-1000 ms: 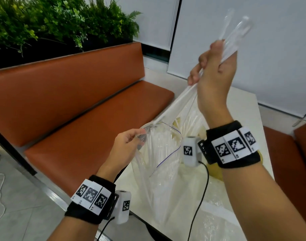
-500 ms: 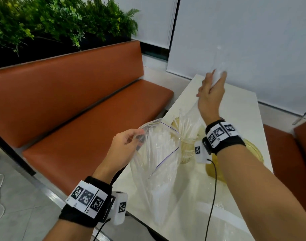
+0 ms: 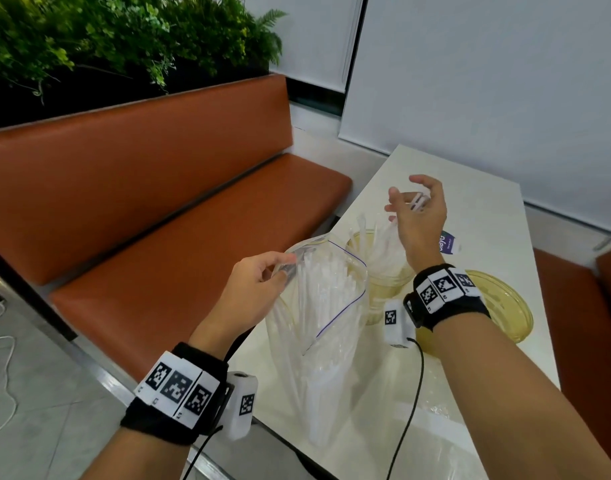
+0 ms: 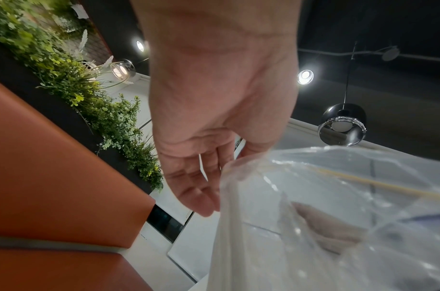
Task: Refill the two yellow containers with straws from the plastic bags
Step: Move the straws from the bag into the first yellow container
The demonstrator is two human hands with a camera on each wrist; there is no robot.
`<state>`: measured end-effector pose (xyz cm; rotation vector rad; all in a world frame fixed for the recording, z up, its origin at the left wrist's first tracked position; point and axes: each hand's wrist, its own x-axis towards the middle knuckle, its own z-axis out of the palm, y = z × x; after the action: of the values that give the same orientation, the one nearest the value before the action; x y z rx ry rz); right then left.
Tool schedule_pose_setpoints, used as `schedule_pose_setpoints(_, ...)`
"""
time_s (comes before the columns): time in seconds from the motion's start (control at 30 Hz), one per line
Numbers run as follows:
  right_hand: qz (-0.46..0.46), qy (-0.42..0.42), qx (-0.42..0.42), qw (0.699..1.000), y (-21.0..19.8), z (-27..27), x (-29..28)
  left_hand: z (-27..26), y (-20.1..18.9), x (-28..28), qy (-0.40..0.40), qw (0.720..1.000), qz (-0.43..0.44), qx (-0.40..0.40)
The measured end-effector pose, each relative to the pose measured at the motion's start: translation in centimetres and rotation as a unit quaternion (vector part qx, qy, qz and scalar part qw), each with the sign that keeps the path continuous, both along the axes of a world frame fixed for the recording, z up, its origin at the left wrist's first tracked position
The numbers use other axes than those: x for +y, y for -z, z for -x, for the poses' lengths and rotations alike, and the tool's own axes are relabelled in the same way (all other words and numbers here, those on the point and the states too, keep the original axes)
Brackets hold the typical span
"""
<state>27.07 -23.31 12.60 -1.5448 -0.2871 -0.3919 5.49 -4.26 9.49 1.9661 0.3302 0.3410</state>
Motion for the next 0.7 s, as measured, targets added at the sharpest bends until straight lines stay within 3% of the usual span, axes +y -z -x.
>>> schedule_pose_setpoints(0.1, 0.089, 0.001, -0.055, 0.994, 0.8, 0.1, 0.1, 0.2, -0.3, -0.3, 0.004, 1.0, -0.012, -0.003)
schedule_pose_setpoints(0.2, 0.208, 0.011, -0.035, 0.977, 2.4, -0.2, -0.2, 0.1, -0.2, -0.4, 0.004, 1.0, -0.017, -0.001)
schedule_pose_setpoints(0.3, 0.318, 0.057, -0.096, 0.942, 2.4, -0.2, -0.6, 0.1, -0.3, -0.4, 0.007, 1.0, -0.014, -0.001)
schedule_pose_setpoints(0.37, 0.435, 0.036, -0.104, 0.894, 2.7, -0.4, -0.8, 0.2, -0.3, -0.3, 0.005, 1.0, -0.024, 0.001)
schedule_pose_setpoints(0.47, 0.624, 0.022, -0.069, 0.778, 3.5, -0.3, -1.3, 0.3, -0.5, -0.5, 0.002, 0.998, -0.061, -0.002)
schedule_pose_setpoints(0.5, 0.621, 0.048, -0.08, 0.778, 3.1, 0.1, -1.5, 0.4, -0.7, -0.6, 0.002, 0.998, -0.07, -0.006)
schedule_pose_setpoints(0.6, 0.497, 0.109, -0.184, 0.841, 0.2, 2.9, -0.6, 0.7, -1.3, -1.2, 0.013, 0.996, -0.091, -0.016)
schedule_pose_setpoints(0.67, 0.448, 0.068, -0.17, 0.875, -2.2, 5.7, 0.7, 0.5, -1.4, -1.5, 0.012, 0.994, -0.109, -0.021)
schedule_pose_setpoints(0.7, 0.462, 0.032, -0.126, 0.877, -3.1, 7.3, 1.4, 0.4, -1.4, -1.7, 0.01, 0.993, -0.114, -0.024)
